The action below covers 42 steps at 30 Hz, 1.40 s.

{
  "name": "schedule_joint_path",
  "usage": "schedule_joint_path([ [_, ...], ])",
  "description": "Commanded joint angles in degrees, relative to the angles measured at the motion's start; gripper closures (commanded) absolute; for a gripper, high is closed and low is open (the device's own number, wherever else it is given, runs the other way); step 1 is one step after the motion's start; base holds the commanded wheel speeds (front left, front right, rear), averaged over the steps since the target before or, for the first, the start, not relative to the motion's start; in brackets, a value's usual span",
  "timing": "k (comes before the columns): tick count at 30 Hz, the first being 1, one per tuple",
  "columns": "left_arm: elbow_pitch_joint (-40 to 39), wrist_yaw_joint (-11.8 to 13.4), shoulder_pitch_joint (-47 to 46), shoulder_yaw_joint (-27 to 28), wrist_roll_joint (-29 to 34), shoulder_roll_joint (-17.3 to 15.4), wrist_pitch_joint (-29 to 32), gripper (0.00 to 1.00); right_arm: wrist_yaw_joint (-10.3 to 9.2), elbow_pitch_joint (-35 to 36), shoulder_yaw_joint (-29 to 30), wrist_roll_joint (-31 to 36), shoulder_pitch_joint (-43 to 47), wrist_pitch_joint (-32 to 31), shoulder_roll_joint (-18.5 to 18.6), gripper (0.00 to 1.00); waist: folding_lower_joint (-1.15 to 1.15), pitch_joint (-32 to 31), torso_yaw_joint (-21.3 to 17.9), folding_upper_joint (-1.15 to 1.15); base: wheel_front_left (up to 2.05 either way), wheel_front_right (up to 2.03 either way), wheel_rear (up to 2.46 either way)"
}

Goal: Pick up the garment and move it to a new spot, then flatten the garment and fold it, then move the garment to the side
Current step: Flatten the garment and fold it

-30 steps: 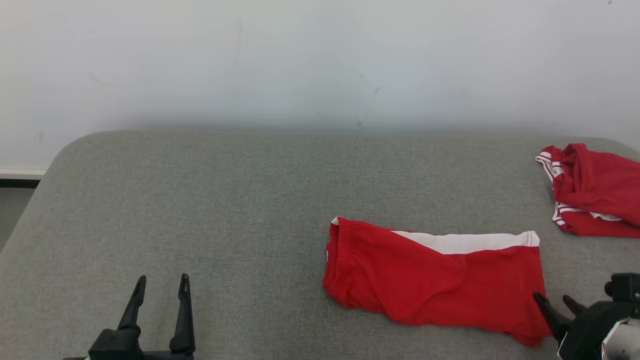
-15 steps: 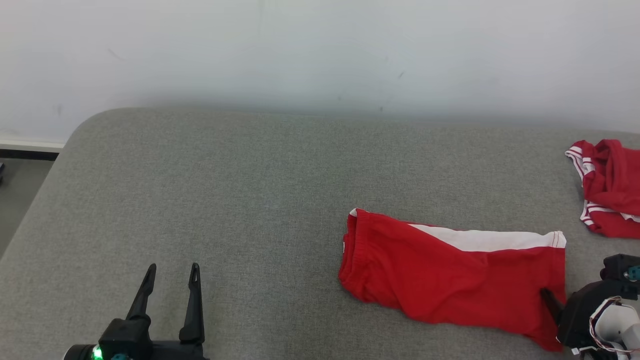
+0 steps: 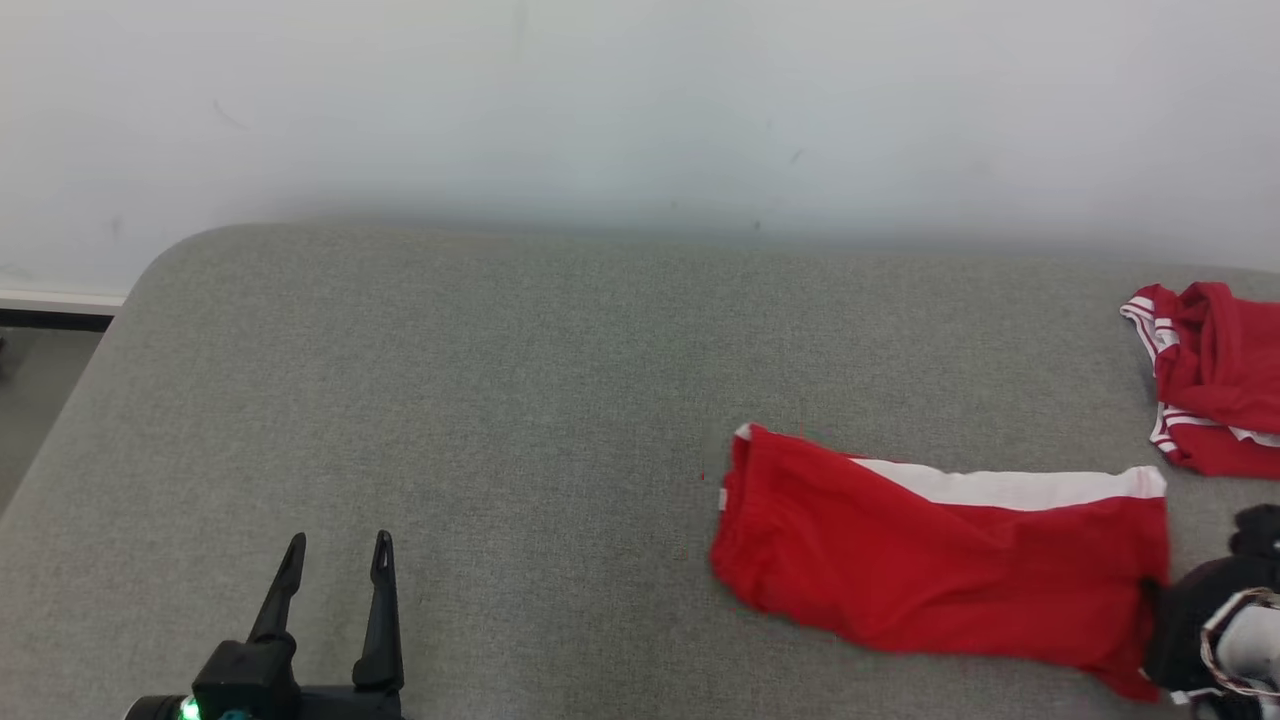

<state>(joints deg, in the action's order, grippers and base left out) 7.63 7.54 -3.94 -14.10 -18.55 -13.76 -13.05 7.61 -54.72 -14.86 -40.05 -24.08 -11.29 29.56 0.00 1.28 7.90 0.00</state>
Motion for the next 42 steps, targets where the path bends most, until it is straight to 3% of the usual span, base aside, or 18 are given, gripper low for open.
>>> schedule_joint_path([
  [1, 0.2, -0.2, 0.4, 0.0, -0.5, -0.2, -0.2, 0.00, -0.26, -1.8, 1.2, 0.5, -0.2, 1.2, 2.1, 1.00, 0.00, -0.5, -0.5, 0.00, 0.00, 0.00, 0.00],
  [5, 0.4, -0.1, 0.8, 0.0, -0.7, -0.4, -0.3, 0.00, -0.23, -3.2, 2.1, 1.1, -1.6, 3.5, 2.6, 1.00, 0.00, -1.1, -1.3, 0.00, 0.00, 0.00, 0.00],
  [9, 0.4, 0.3, 1.6, 0.3, -1.0, -0.5, -0.5, 0.00, -0.23, 0.5, 0.7, 0.7, -1.9, 4.4, 1.8, 1.00, 0.00, -1.7, -2.6, 0.00, 0.00, 0.00, 0.00],
  [18, -0.2, 0.9, 2.5, 0.1, -1.5, -0.6, -0.3, 0.00, -0.23, 20.2, -4.2, -3.7, 1.6, 2.0, -0.6, 1.00, 0.00, -2.3, -3.8, 0.00, 0.00, 0.00, 0.00],
  [25, -0.2, 0.2, 0.6, -1.3, -1.2, 0.0, 0.1, 0.00, -0.23, 31.0, -7.1, -3.5, 3.8, -3.2, -5.5, 1.00, 0.00, -1.4, -2.2, 0.00, 0.00, 0.00, 0.00],
  [31, 1.2, -0.8, -1.5, -3.0, -1.0, 0.9, -0.1, 0.00, -0.23, 29.2, -7.7, -0.5, 3.0, -5.0, -11.7, 1.00, 0.00, -0.1, 0.2, 0.00, 0.00, 0.00, 0.00],
  [40, 3.5, -1.8, -4.1, -4.6, -0.8, 2.0, -0.6, 0.00, -0.23, 22.1, -8.0, 2.9, 2.0, -3.9, -16.4, 1.00, 0.00, 0.5, 2.2, 0.00, 0.00, 0.00, 0.00],
  [41, 3.8, -1.8, -4.2, -4.5, -0.9, 2.0, -0.7, 0.00, -0.23, 21.4, -8.1, 3.3, 1.8, -3.5, -16.5, 0.90, 0.00, 0.4, 2.1, 0.00, 0.00, 0.00, 0.00],
  [42, 4.0, -1.8, -4.2, -4.5, -1.0, 2.0, -0.7, 0.00, -0.23, 21.2, -8.3, 3.6, 1.6, -2.7, -16.7, 0.61, 0.00, 0.3, 2.0, 0.00, 0.00, 0.00, 0.00],
])
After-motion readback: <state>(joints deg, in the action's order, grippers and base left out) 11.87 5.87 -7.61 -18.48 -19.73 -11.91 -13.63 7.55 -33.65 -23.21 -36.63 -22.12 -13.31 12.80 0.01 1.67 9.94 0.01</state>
